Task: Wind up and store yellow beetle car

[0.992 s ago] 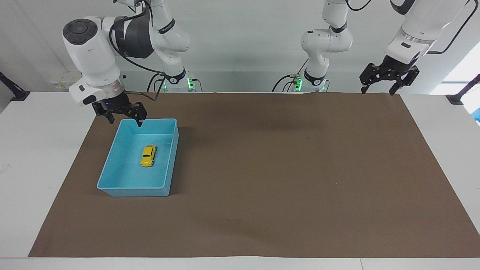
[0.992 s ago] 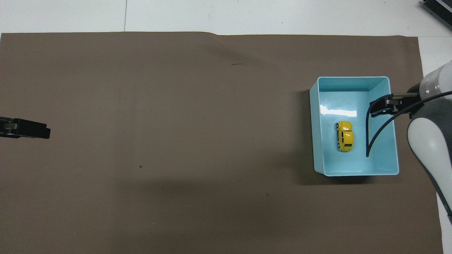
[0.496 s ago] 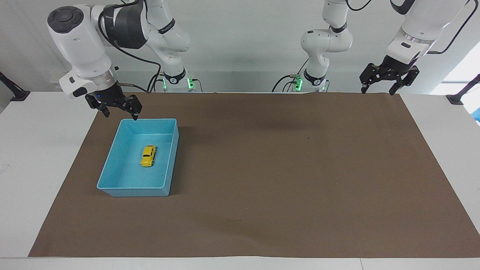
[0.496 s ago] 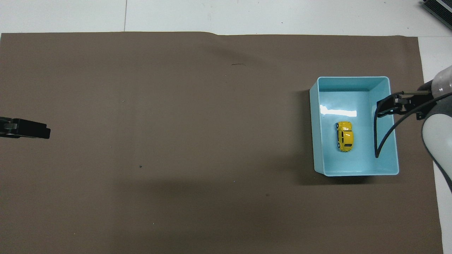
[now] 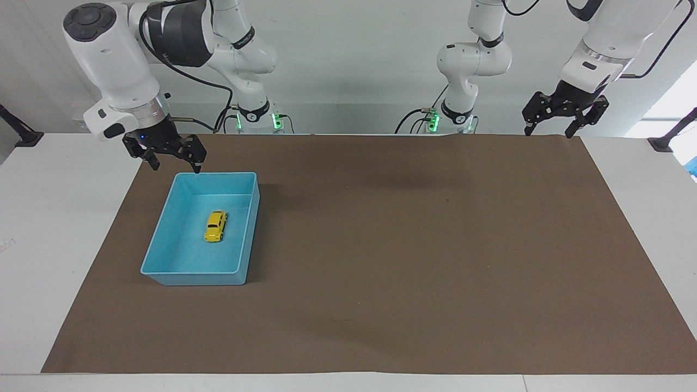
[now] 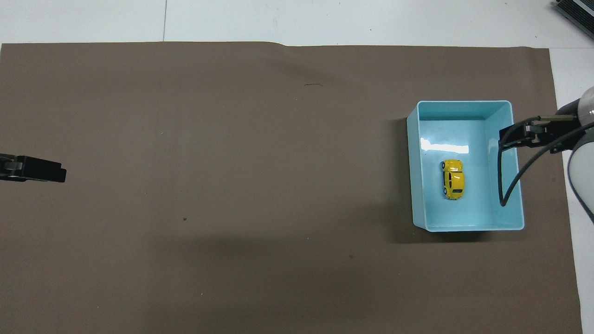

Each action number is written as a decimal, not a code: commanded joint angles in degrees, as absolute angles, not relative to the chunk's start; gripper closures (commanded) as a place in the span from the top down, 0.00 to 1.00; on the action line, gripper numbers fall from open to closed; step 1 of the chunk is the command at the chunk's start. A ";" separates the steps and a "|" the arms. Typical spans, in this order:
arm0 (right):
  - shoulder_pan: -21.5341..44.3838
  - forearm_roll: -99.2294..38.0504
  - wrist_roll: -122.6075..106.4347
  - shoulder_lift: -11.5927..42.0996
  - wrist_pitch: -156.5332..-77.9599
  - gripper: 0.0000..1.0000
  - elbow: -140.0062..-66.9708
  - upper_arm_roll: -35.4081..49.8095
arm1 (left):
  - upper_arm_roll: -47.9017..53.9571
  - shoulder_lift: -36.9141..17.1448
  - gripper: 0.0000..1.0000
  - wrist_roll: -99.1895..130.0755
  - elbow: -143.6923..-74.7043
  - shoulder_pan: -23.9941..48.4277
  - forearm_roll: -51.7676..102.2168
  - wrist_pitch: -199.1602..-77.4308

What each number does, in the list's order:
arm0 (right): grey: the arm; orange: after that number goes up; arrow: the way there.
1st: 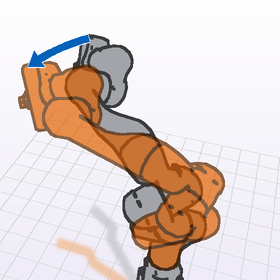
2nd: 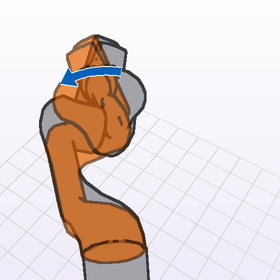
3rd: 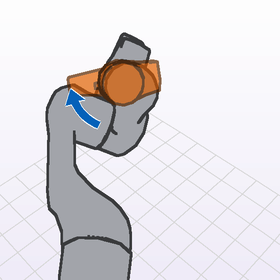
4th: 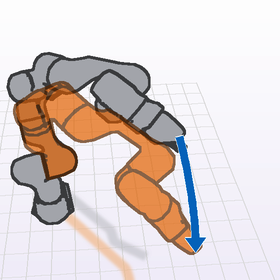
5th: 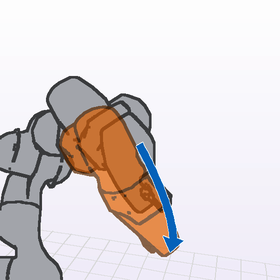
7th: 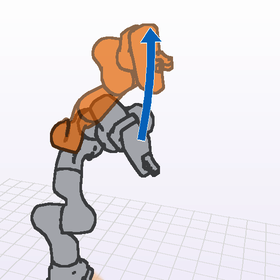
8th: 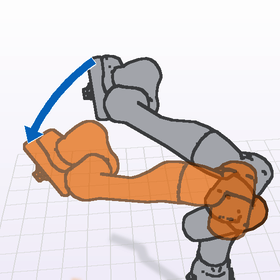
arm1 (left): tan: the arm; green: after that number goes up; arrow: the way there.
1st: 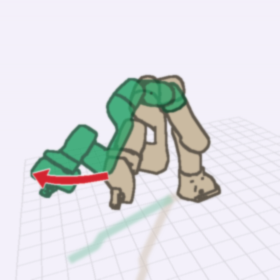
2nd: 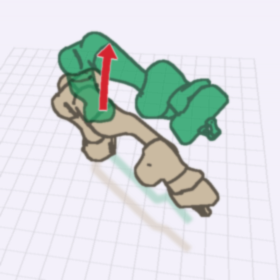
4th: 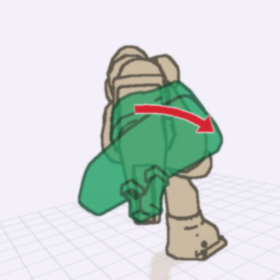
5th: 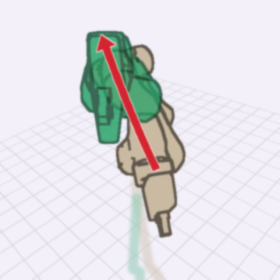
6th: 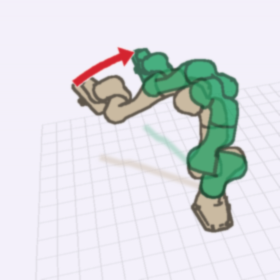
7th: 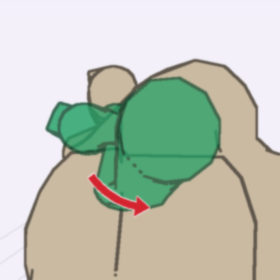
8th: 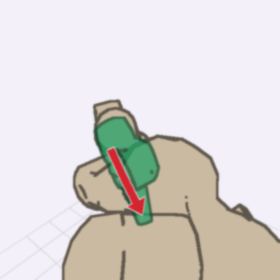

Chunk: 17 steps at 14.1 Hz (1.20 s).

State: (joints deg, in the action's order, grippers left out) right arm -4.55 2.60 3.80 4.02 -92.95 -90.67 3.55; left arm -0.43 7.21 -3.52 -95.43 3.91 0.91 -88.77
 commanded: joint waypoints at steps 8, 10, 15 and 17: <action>-3.25 0.44 1.85 -0.62 -90.44 1.00 -92.90 1.32 | 0.09 7.47 1.00 -4.31 -94.92 2.90 0.88 -87.63; -3.69 0.44 1.24 -0.62 -90.09 1.00 -92.81 1.41 | 0.09 7.47 1.00 -4.31 -94.92 2.90 0.88 -87.63; -3.69 0.97 0.09 -0.79 -87.45 1.00 -91.67 1.58 | 0.09 7.47 1.00 -4.31 -94.92 2.90 0.88 -87.63; -3.69 1.32 0.09 -1.05 -87.45 1.00 -91.67 1.76 | 0.09 7.47 1.00 -4.31 -94.92 2.90 0.88 -87.63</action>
State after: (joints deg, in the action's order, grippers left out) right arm -3.35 1.78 1.93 0.03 -88.21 -91.45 1.67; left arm -0.43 7.21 -3.52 -95.43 3.91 0.91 -88.77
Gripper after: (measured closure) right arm 0.000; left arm 0.000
